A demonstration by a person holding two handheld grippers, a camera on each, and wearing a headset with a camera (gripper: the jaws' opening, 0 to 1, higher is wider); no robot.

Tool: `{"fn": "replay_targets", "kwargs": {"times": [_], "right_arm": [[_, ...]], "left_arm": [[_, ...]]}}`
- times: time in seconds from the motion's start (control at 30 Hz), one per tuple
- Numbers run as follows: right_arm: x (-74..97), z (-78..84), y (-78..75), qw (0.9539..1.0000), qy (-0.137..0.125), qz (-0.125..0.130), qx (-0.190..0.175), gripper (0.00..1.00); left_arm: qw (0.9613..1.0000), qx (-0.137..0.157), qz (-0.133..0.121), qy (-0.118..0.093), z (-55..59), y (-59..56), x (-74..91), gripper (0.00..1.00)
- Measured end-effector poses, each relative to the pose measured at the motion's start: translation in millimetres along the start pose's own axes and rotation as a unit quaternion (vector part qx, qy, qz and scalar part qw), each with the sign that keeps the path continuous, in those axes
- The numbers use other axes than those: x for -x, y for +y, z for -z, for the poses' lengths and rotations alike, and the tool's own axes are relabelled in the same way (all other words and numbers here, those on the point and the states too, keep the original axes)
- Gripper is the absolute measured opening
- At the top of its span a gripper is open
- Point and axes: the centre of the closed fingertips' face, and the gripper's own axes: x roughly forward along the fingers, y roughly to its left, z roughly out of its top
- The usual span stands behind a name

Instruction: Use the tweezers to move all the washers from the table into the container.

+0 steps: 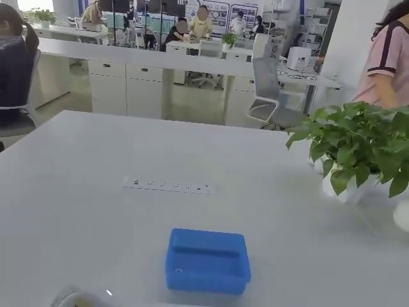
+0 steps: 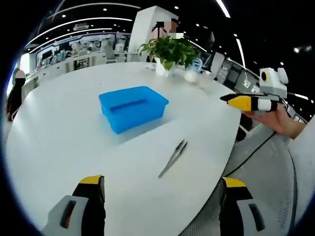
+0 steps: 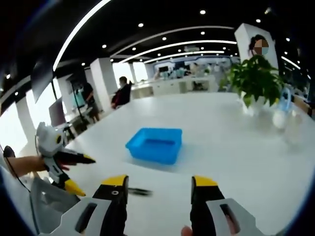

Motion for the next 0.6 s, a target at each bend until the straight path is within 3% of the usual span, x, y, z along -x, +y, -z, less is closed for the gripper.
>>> {"fn": "replay_targets", "kwargs": {"times": [0.1, 0.17, 0.3, 0.53, 0.6], "right_arm": [[1.1, -0.9, -1.7, 1.0, -0.002, 0.008, 0.0, 0.56], [2.7, -2.5, -2.3, 0.9999, -0.007, 0.011, 0.0, 0.59], [6.3, -3.4, -11.8, 0.9995, -0.007, 0.028, 0.011, 0.67], [8.9, -3.8, -22.2, 0.9987, -0.006, 0.049, 0.016, 0.87], [8.7, -2.3, -23.4, 0.9985, -0.004, 0.051, 0.018, 0.88]], "left_arm": [[0.9987, 0.015, -0.037, -0.03, -9.9, 5.8, 18.7, 0.99], [0.9973, 0.023, -0.058, -0.039, -13.6, 9.2, 31.2, 0.99], [0.991, 0.02, -0.111, -0.072, -25.0, 18.5, 54.1, 0.99], [0.9827, 0.048, -0.142, -0.109, -32.7, 23.5, 73.6, 0.99], [0.9763, 0.055, -0.16, -0.136, -40.3, 27.5, 79.3, 0.99]]}}
